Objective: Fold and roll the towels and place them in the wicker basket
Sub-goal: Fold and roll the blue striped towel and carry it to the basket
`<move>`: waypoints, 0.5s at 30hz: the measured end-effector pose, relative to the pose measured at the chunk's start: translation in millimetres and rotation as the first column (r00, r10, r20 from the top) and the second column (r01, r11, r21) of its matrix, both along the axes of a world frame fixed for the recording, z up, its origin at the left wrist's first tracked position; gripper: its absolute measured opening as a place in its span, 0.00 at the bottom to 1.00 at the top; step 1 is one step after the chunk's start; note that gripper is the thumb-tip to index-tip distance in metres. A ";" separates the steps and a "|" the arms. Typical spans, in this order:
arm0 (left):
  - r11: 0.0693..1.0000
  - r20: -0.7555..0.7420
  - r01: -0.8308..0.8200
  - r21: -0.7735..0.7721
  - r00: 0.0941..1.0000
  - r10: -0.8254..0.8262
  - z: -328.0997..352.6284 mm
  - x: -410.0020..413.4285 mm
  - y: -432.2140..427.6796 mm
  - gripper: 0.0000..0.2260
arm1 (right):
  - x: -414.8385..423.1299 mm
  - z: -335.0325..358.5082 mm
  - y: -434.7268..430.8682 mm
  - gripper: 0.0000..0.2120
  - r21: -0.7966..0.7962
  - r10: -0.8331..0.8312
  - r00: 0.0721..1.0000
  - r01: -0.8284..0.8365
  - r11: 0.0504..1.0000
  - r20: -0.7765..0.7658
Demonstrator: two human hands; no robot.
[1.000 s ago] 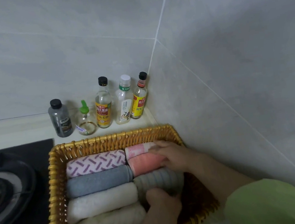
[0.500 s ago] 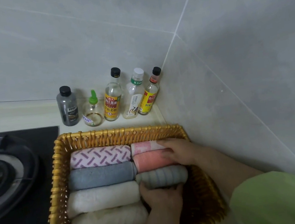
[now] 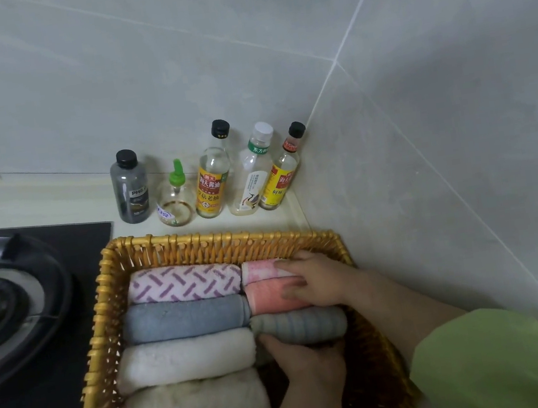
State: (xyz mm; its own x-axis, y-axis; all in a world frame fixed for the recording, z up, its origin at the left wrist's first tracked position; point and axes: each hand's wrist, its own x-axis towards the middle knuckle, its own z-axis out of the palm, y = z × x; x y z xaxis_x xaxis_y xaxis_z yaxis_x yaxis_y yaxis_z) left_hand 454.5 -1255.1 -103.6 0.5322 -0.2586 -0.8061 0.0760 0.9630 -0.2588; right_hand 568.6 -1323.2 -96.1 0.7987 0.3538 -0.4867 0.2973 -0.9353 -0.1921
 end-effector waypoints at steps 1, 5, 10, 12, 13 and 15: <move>0.999 -0.005 0.029 0.012 1.000 -0.029 -1.8 1.4 -1.6 0.41 | 2.1 0.7 0.0 0.37 -0.009 0.016 1.000 -0.016 1.000 0.000; 0.993 -0.080 0.098 0.061 0.992 -0.093 -4.8 7.5 -5.4 0.44 | 9.4 0.5 1.6 0.40 -0.065 0.052 0.998 -0.053 0.996 -0.018; 0.995 -0.131 0.081 0.053 0.989 -0.073 -3.0 8.3 0.2 0.47 | 13.6 -2.4 0.8 0.39 -0.021 -0.012 0.999 0.010 1.000 -0.053; 0.996 -0.136 0.077 0.054 0.988 -0.069 -2.4 8.1 1.4 0.49 | 14.2 -0.9 0.2 0.37 -0.006 -0.025 0.998 0.024 1.000 -0.058; 0.997 -0.130 0.073 0.034 0.989 -0.068 -1.6 8.0 1.7 0.52 | 13.8 -0.9 -0.2 0.37 -0.006 -0.023 0.998 0.023 1.000 -0.060; 0.997 -0.124 0.078 0.015 0.989 -0.075 -6.5 8.2 -0.2 0.58 | 13.1 -1.4 0.0 0.36 -0.012 -0.023 0.998 0.022 1.000 -0.063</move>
